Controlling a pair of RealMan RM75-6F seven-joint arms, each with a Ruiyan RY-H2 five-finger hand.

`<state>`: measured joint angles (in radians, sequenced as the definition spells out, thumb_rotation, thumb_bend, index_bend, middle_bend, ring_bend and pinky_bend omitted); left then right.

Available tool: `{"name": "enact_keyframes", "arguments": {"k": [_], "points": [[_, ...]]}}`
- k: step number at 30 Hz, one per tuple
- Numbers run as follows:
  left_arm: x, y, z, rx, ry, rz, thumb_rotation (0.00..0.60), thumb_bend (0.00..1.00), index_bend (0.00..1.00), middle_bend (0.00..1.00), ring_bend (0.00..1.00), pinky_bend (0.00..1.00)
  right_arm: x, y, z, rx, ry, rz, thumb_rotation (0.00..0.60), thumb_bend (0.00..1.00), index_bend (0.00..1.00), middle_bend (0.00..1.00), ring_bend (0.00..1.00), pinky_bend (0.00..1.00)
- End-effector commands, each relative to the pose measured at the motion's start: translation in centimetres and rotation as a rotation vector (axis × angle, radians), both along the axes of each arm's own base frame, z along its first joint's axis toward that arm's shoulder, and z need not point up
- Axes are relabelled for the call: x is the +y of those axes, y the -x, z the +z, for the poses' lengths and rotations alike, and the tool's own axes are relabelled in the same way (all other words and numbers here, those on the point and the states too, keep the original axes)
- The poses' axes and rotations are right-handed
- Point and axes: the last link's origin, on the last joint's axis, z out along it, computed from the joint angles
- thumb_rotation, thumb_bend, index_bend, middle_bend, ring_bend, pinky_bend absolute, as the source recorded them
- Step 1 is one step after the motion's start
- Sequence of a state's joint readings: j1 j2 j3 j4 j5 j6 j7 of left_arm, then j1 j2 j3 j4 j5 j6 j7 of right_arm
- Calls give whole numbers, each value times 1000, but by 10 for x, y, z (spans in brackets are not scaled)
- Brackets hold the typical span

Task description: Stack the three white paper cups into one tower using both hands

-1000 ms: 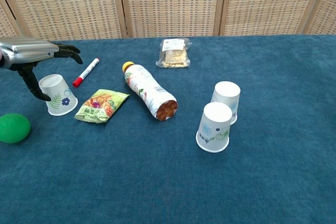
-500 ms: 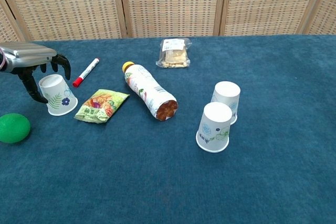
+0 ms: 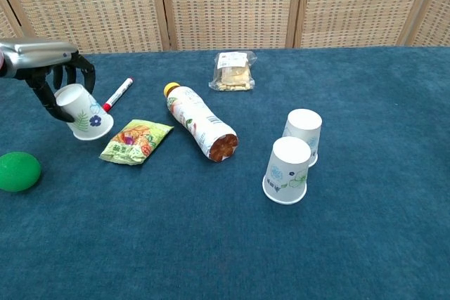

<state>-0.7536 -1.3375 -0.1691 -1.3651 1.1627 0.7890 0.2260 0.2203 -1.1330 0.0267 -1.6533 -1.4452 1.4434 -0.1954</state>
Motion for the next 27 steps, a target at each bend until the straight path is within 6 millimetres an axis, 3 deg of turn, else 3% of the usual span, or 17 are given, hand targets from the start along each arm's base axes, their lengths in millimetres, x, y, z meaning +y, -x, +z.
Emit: {"name": "enact_keyframes", "arguments": {"k": [1, 7, 10, 13, 22, 27], "points": [[-7, -61, 20, -106, -6, -146, 600, 69, 527, 383, 424, 434, 1, -1, 1, -4, 5, 3, 600, 0, 0, 0, 0, 0], [-12, -139, 18, -132, 43, -303, 600, 68, 527, 383, 424, 418, 1, -1, 3, -9, 5, 0, 600, 0, 0, 0, 0, 0], [-11, -185, 1, -131, 116, -367, 600, 68, 527, 383, 424, 416, 0, 1, 3, -14, 2, -12, 600, 0, 0, 0, 0, 0], [-12, -213, -18, -80, 160, -411, 600, 68, 527, 383, 424, 414, -1, 3, 4, -17, 5, -24, 600, 0, 0, 0, 0, 0], [-22, -269, -81, 10, 256, -485, 600, 69, 529, 383, 424, 410, -8, 12, 10, -36, 19, -65, 600, 0, 0, 0, 0, 0], [-24, -283, -107, 49, 277, -493, 600, 70, 529, 383, 424, 408, -10, 16, 13, -45, 21, -80, 600, 0, 0, 0, 0, 0]]}}
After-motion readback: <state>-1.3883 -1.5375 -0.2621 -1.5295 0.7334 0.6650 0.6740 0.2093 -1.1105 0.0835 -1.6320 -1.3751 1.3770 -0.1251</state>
